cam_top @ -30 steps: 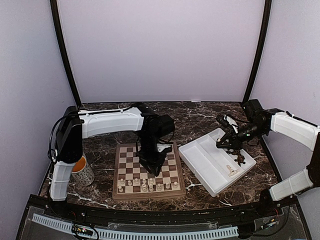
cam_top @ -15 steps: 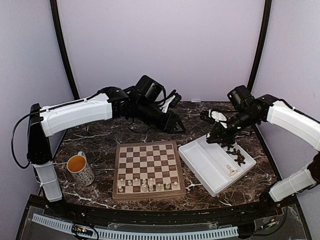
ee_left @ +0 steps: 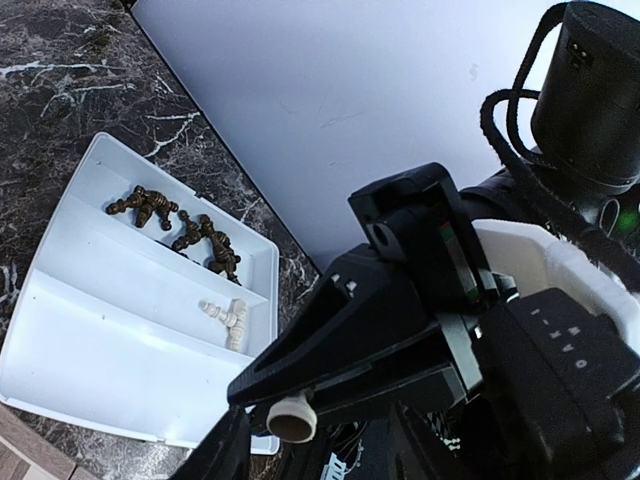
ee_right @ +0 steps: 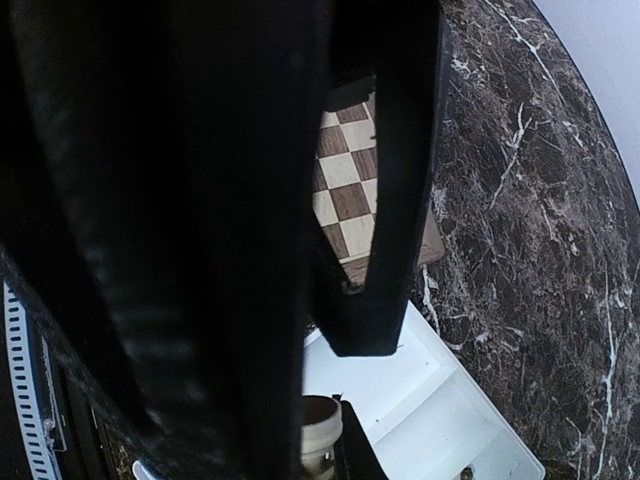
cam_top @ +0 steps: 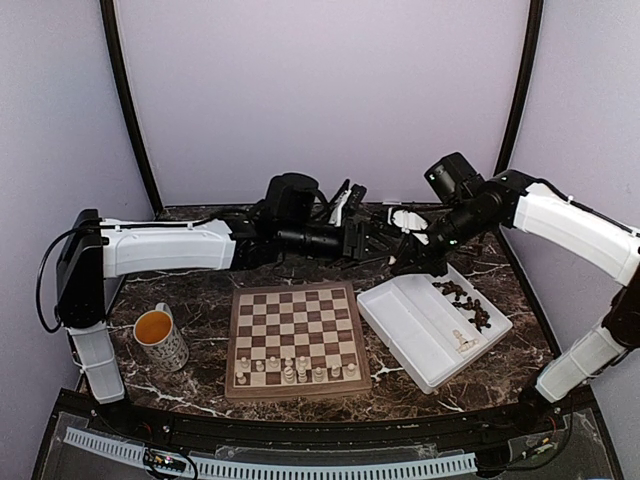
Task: Set up the chess pieces on the board
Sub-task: Pass from the right arm to the left
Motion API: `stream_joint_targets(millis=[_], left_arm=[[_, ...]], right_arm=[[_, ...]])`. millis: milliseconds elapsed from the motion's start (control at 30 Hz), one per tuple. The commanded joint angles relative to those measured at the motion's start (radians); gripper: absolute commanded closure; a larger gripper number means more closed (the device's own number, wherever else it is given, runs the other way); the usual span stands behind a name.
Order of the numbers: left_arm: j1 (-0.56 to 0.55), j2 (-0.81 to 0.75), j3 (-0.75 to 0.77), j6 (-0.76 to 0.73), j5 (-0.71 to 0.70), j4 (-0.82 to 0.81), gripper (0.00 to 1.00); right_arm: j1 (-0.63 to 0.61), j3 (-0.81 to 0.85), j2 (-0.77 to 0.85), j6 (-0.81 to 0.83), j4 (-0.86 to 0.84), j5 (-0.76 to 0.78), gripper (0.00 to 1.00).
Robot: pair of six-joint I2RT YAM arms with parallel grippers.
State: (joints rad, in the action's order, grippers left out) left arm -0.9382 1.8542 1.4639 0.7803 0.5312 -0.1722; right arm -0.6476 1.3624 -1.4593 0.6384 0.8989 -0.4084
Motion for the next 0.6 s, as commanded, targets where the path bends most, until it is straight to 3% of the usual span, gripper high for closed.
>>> stream_joint_targets(millis=[0,200,567], left_arm=[[-0.007,0.009,-0.011,0.051,0.056,-0.107,0.53],[-0.007,0.015,-0.002,0.038,0.041,-0.056,0.55],[-0.006,0.028,-0.020,0.073,0.072,-0.089,0.79]], right_arm=[[-0.022,0.034,-0.021,-0.026,0.007,0.021,0.90],[-0.026,0.044,-0.021,-0.034,0.002,0.018,0.90],[-0.025,0.047,-0.012,-0.046,-0.004,0.007,0.90]])
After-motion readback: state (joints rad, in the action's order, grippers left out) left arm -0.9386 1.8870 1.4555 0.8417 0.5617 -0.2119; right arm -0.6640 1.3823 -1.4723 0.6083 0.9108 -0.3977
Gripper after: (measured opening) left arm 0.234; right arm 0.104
